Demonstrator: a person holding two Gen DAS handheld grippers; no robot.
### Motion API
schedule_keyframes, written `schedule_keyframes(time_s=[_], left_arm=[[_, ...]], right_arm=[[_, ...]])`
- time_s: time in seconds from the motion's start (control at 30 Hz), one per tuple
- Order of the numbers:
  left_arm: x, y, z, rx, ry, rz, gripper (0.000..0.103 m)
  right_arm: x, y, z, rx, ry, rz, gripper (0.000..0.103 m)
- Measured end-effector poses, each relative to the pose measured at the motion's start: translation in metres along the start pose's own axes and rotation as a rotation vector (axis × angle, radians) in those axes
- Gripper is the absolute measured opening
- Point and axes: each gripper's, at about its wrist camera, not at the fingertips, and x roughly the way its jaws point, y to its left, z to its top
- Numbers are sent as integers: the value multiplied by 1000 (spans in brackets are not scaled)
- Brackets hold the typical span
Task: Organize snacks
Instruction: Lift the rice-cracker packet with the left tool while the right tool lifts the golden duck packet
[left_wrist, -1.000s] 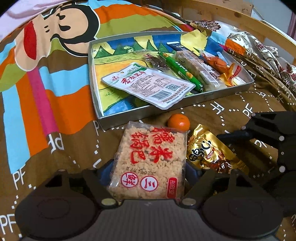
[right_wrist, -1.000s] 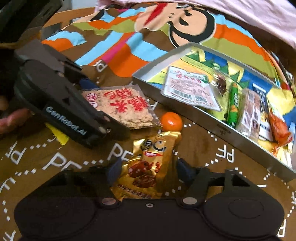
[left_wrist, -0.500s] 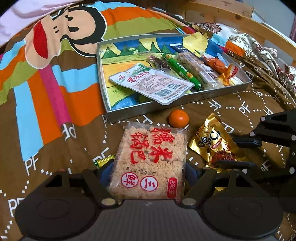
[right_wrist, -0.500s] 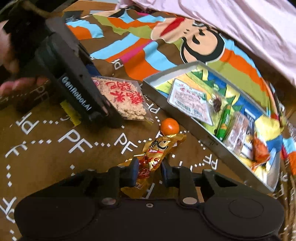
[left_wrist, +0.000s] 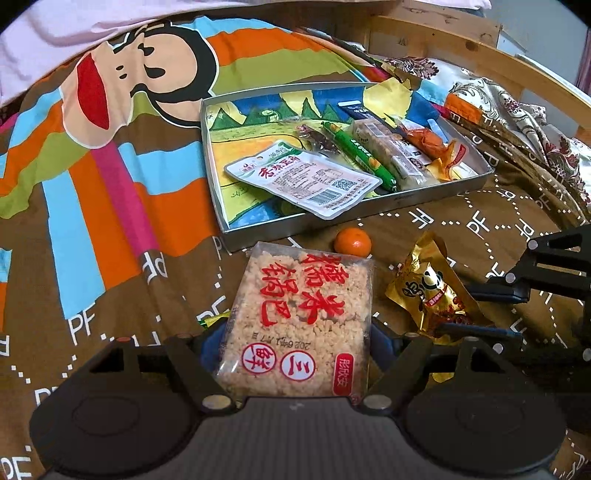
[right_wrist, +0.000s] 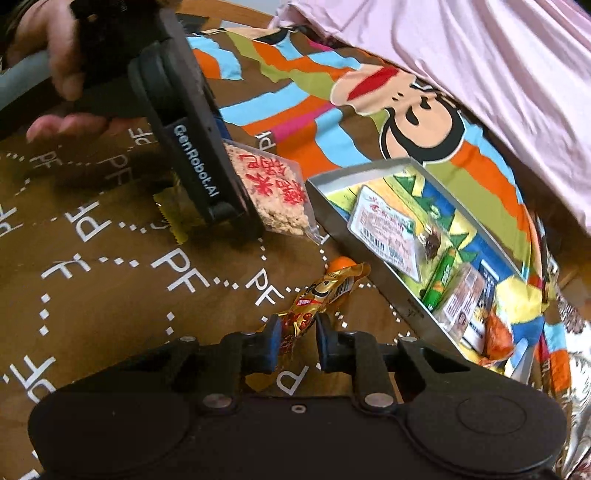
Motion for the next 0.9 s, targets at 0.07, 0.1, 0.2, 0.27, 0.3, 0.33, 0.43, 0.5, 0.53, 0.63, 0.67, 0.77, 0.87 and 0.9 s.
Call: schedule_keyframes(time_s=[0.07,0.1,0.2,0.27,0.3,0.33,0.43,0.5,0.53,0.63,0.67,0.77,0.87,0.9], left_arm=[[-2,0,0,1,-3,3,80],[-3,0,0,1,-6,3,80],[-6,0,-1,2,-13,4,80],[-7,-1,-1,2,-16,4,80],[-7,-1,-1,2,-17,4,80],[-8,-1,-1,3,-17,4,80],[-8,-1,-1,4,-19,4,80],[-9,-2,-1,5,-20,3,80],[-9,-2,-1,5,-20,4,80],[-9,-2,-1,1,-18,3,80],[-8,-2,-2,-2,-17,0,80],[-6,0,-3,-13,-16,-6,80],[-3,4,-3,-26,-15,-7,80],[-2,6,-3,-32,-16,-6,80]], right_arm=[[-2,1,1,-7,-3,-3,20],[-2,1,1,-10,-5,-6,20],[-5,0,3,-23,-10,-17,19],[-5,1,2,-32,-10,-21,18],[-5,1,2,-35,-6,-17,18],[-5,2,1,-37,-3,-13,18],[-4,6,0,-45,9,7,18],[-1,6,1,-27,23,26,18],[1,6,2,-14,29,31,18],[9,0,6,40,36,63,18],[11,-2,8,58,32,74,18],[19,-3,15,84,25,105,23],[27,3,19,68,25,102,27],[29,5,20,65,30,97,27]])
